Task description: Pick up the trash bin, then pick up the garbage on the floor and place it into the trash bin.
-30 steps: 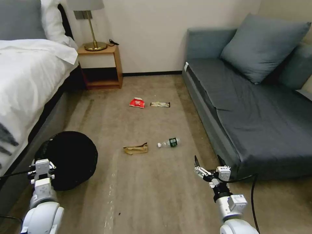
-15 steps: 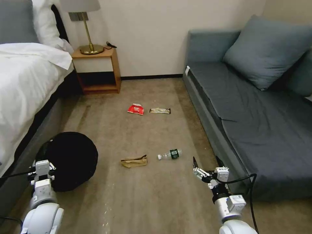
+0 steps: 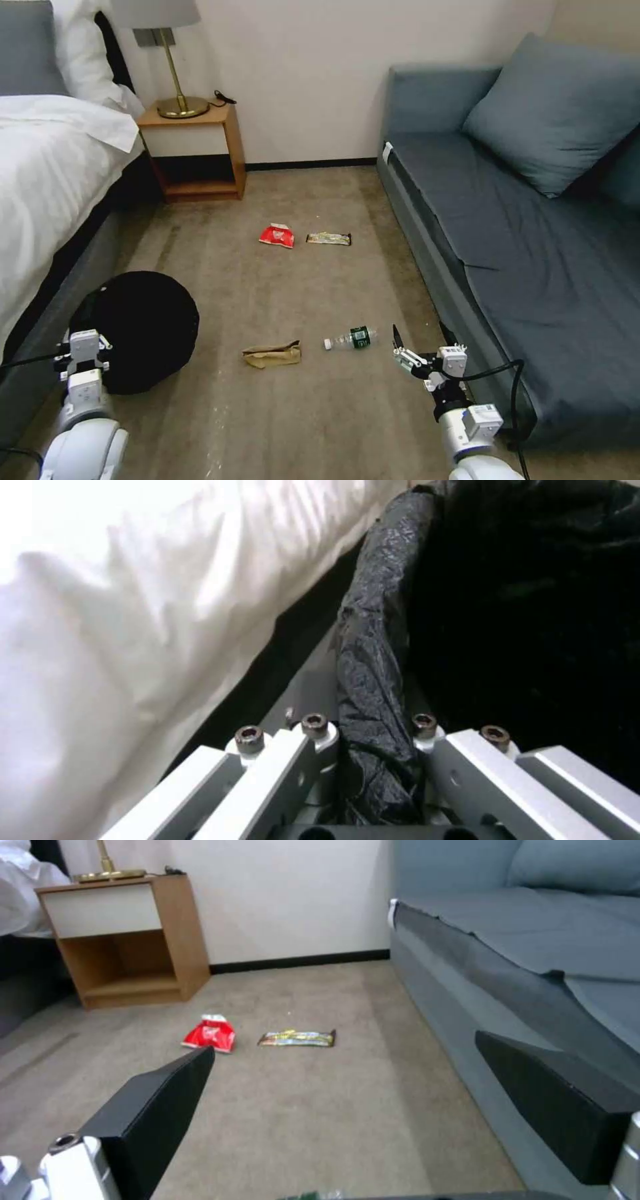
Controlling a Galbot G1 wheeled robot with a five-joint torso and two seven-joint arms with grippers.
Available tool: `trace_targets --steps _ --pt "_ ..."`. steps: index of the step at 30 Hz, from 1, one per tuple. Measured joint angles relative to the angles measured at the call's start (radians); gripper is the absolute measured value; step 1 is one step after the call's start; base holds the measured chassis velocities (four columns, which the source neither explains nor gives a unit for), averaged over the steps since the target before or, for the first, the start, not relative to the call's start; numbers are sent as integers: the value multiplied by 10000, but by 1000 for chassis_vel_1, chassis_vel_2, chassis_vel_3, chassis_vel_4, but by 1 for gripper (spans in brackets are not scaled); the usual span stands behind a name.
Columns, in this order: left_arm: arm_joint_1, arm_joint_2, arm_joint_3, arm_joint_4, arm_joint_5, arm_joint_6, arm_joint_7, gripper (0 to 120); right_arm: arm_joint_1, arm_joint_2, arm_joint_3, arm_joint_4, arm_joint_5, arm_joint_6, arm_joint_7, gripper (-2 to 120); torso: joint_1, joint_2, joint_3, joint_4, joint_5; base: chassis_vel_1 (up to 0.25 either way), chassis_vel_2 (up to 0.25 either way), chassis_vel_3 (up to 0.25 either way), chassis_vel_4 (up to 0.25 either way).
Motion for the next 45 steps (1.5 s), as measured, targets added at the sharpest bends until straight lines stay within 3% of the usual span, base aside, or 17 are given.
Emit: trace_targets --steps 11,15,19,25,29,34,38,45 --pt "93 150 -123 -72 -250 -57 -11 7 -8 -79 -26 55 69 185 -33 100 0 0 1 -1 1 -96 103 100 -107" --pt "93 239 -217 35 -405 -138 -33 7 279 -445 91 115 668 260 -489 100 0 0 1 -1 0 0 0 0 0" --pt "132 360 -287 97 -590 -226 -60 7 721 -1046 24 124 2535 382 -1394 100 0 0 0 -1 1 0 0 0 0" --pt "154 462 -304 190 -651 -697 110 7 1679 -2162 -203 -81 3283 -144 -2040 100 0 0 1 1 1 0 0 0 0" --pt "92 490 -308 279 -609 -1076 524 7 3153 -3457 -975 -1045 4002 -831 -2132 100 1 0 1 -2 1 0 0 0 0" --pt "162 449 -315 161 -551 -1163 623 7 4738 -4285 -1905 -2166 4686 -1272 -2193 100 0 0 1 -1 6 0 0 0 0" --pt "269 157 -308 119 -319 -1494 694 7 6987 -5240 -3389 -3634 5476 -2010 -2993 100 1 -1 2 -1 2 0 0 0 0" --pt "574 -124 -307 113 30 -1630 707 7 9241 -5465 -5144 -5033 6025 -2520 -3683 100 1 0 2 -2 0 0 0 0 0"
